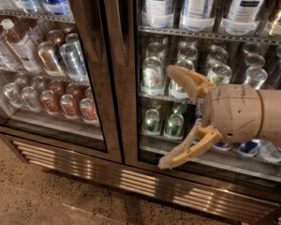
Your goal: Open right fridge door
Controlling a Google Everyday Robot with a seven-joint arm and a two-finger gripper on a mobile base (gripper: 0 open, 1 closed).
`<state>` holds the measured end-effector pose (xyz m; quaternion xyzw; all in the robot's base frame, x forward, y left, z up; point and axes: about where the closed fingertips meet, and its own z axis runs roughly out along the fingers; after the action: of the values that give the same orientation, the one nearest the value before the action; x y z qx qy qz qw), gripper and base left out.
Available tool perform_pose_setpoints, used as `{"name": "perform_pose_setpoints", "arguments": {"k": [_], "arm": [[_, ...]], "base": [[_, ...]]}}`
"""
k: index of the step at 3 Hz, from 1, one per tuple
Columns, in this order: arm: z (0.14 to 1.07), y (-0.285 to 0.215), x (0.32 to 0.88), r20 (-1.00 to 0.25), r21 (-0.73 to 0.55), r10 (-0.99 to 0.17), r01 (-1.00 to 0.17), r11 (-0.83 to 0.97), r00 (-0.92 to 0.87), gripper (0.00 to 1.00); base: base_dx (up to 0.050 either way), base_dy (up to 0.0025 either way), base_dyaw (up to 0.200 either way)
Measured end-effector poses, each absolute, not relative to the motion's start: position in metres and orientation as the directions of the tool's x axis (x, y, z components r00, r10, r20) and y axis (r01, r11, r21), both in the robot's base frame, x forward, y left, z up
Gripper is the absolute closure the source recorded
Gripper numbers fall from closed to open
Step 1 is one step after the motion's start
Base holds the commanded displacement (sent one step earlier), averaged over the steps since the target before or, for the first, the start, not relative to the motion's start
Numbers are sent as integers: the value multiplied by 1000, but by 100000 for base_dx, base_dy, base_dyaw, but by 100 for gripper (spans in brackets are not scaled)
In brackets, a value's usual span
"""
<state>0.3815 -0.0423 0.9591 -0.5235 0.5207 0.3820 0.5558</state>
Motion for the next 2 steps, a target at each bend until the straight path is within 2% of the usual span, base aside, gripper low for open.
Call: {"name": "perform_pose_setpoints", "arguments": {"k": [2], "arm": [[996, -34, 367, -963, -247, -147, -958, 148, 225, 0]], "base": [[0, 0, 0]]}}
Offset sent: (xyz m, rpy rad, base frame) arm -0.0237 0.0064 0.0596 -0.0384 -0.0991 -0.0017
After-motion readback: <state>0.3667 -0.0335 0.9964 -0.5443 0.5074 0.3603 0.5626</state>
